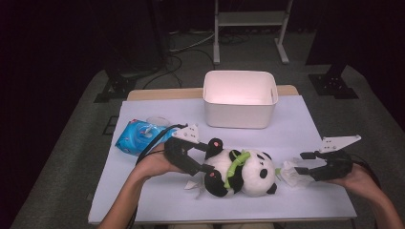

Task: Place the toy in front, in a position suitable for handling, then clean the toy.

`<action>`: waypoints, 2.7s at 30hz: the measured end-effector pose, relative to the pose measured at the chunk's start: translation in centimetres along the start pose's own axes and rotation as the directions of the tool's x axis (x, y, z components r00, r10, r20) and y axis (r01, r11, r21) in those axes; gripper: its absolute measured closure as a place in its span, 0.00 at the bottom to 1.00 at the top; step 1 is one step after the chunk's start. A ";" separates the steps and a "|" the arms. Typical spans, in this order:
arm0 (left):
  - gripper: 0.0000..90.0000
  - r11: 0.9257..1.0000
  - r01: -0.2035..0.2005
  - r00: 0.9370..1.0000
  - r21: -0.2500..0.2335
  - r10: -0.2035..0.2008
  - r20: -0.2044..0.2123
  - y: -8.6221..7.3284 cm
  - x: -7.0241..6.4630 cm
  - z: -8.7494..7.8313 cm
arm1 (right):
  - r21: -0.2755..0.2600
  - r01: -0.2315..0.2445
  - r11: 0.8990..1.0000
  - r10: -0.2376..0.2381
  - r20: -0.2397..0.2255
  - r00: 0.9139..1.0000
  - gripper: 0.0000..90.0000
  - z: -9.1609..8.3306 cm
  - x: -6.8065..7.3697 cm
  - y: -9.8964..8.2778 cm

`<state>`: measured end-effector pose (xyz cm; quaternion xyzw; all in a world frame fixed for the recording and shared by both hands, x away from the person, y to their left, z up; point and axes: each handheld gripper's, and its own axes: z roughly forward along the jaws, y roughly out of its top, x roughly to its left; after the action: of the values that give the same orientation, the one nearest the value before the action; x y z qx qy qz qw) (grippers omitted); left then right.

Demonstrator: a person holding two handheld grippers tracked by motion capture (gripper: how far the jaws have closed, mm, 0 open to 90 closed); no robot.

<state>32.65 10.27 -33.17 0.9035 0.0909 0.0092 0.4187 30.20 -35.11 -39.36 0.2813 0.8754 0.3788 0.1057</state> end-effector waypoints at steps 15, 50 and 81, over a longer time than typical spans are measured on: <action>0.21 0.999 0.041 0.998 -0.018 -0.042 -0.054 -2.6 0.2 -1.1 | -0.009 0.032 0.999 -0.032 -0.033 0.999 0.37 0.8 -0.6 3.7; 0.11 0.996 0.088 0.991 0.014 -0.086 -0.101 -5.8 1.2 -0.9 | 0.007 0.205 0.979 -0.203 -0.102 0.974 0.34 4.3 0.0 12.9; 0.11 0.996 0.085 0.992 0.002 -0.085 -0.098 -6.2 1.2 -1.4 | 0.030 0.294 0.955 -0.287 -0.141 0.947 0.40 6.3 -0.2 18.2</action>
<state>32.74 15.41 -37.01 0.8986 0.1497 0.0351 0.4111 40.37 -21.25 -30.56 0.1256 0.9217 0.3550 0.0935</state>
